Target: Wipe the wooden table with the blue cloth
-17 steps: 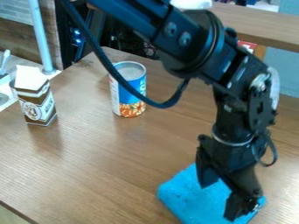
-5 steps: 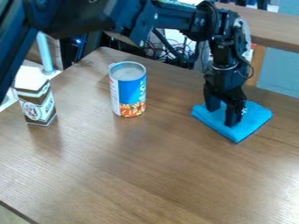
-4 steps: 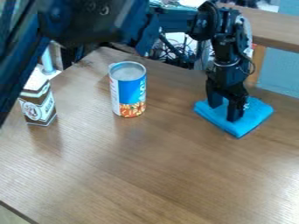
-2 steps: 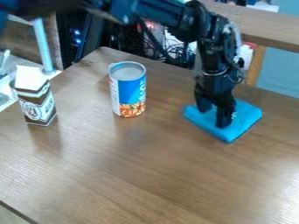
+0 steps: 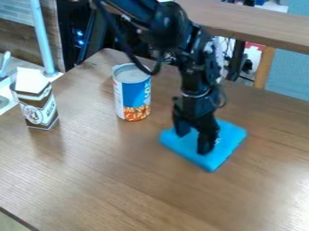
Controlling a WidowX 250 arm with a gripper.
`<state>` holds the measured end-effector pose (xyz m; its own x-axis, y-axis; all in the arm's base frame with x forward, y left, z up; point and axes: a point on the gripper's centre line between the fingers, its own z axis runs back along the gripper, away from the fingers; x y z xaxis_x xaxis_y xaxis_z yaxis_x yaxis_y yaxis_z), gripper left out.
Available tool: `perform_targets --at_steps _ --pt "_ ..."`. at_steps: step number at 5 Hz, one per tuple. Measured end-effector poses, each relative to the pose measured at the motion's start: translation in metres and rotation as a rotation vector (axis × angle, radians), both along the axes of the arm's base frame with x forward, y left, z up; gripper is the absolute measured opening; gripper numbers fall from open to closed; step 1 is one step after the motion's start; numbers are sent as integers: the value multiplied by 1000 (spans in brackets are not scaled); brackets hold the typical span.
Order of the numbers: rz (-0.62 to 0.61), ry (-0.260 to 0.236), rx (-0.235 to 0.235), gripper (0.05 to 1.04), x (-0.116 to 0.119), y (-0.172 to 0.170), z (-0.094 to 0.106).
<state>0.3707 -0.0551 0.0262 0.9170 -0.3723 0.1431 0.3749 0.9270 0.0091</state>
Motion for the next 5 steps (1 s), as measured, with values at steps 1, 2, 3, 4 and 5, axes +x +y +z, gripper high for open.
perform_targets --at_steps 1,2,3,4,5 --pt "33 17 -2 1007 -34 1 -1" --pt "56 36 -5 1005 -67 -4 3" --pt "101 31 -21 1004 -89 -3 8" --pt "108 -7 -35 1003 -87 -4 20" --pt "94 -40 -68 1001 -76 -10 39"
